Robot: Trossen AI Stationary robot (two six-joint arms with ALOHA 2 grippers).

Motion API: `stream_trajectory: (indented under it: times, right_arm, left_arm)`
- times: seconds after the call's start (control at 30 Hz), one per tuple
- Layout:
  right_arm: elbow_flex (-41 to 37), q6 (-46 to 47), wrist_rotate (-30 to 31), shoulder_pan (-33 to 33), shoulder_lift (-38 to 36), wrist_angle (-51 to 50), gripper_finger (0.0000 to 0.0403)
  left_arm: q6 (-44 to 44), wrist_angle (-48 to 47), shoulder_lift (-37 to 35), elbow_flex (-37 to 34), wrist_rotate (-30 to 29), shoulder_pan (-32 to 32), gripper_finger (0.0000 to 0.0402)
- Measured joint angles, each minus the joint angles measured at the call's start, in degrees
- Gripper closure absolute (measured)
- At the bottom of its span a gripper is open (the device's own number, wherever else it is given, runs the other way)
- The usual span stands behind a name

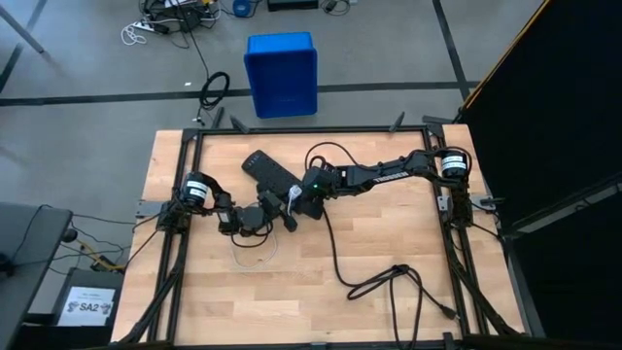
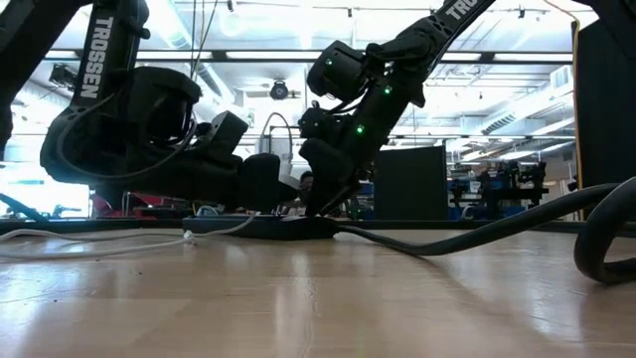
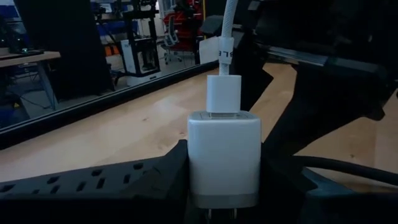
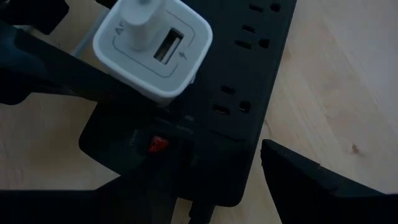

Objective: Insert USB
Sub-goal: Insert the white USB cable into the white charger adapter

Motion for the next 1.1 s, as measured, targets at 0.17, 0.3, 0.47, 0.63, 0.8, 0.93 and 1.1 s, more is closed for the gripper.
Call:
stream_trajectory:
  times: [0.17, 0.3, 0.47, 0.63, 0.8, 0.93, 1.1]
  right_arm:
    - [0.0, -0.01, -0.07, 0.02, 0.0, 0.1, 0.021]
    - [0.02, -0.05, 0.02, 0.0, 0.02, 0.25, 0.0208]
    - [0.07, -1.35, -0.21, 0.0, 0.07, 0.9, 0.0207]
    - [0.07, -2.2, -0.62, 0.09, 0.13, 2.38, 0.0213]
    - [0.0, -3.21, -0.63, 0.09, -0.11, 2.96, 0.0213]
    - [-0.21, -4.96, -0.74, 0.09, -1.35, 2.27, 0.0219]
    - [-0.44, -8.2, -1.09, 0.24, -4.54, 2.6, 0.023]
  left_arm:
    - [0.6, -0.04, 0.04, 0.35, -0.32, 0.17, 0.0269]
    - [0.76, -0.21, 0.15, 0.48, -0.6, 0.28, 0.0269]
    - [-2.34, -0.09, 0.09, -1.3, -0.06, 0.2, 0.0269]
    - [-6.3, 0.06, 0.13, -3.69, 0.16, 0.01, 0.0269]
    - [-5.18, -0.01, 0.13, -4.18, -0.03, -0.99, 0.0269]
    - [-5.3, -0.09, 0.13, -4.2, 0.18, -1.31, 0.0269]
    - [-5.97, -0.15, 0.39, -4.36, 1.08, -1.33, 0.0269]
